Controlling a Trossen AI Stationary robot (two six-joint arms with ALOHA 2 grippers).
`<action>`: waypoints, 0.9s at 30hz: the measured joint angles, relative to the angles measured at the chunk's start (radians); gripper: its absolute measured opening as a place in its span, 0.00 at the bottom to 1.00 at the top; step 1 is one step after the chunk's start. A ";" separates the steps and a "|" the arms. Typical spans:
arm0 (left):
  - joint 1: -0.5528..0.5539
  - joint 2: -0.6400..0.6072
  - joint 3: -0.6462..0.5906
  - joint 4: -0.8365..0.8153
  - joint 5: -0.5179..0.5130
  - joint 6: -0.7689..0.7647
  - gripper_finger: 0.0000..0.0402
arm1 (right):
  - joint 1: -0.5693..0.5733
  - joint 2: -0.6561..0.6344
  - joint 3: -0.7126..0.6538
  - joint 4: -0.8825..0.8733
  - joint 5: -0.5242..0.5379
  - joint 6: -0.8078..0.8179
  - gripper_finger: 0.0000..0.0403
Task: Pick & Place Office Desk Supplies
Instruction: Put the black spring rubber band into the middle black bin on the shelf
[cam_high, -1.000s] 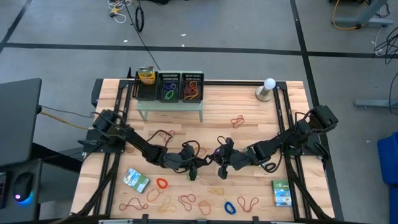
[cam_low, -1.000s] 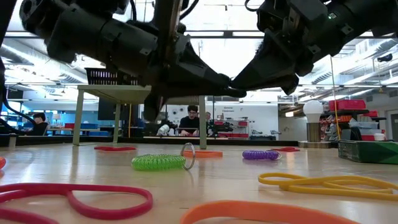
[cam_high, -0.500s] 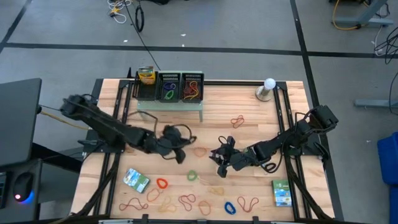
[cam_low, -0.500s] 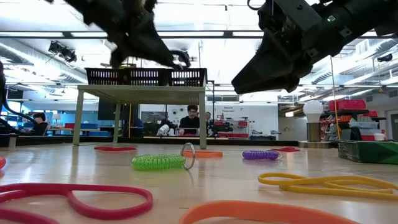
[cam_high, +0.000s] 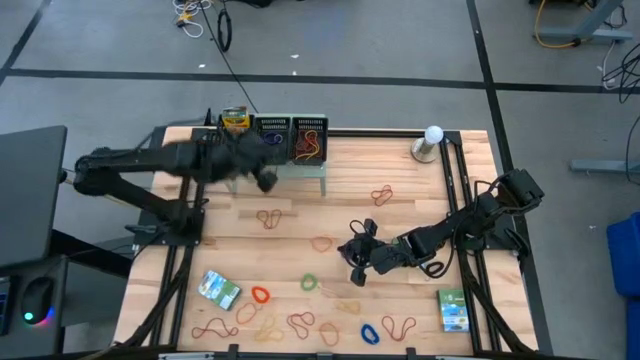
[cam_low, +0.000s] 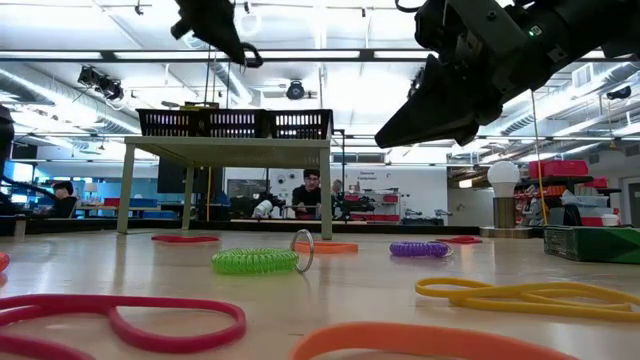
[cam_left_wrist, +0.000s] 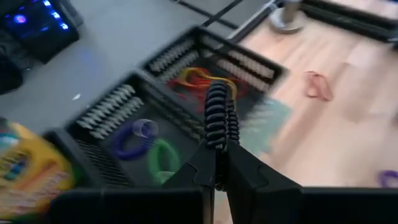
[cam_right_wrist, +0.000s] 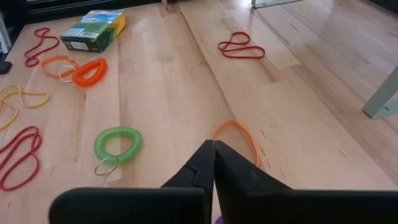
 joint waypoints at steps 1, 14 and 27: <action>0.047 0.000 0.005 0.002 0.039 0.031 0.05 | 0.000 0.000 0.000 0.000 -0.001 0.000 0.05; 0.433 0.096 0.004 -0.031 0.408 0.250 0.10 | 0.000 0.000 0.000 -0.002 -0.004 0.002 0.03; 0.466 0.165 0.004 -0.049 0.455 0.271 0.24 | 0.000 0.000 0.000 -0.003 -0.003 0.003 0.03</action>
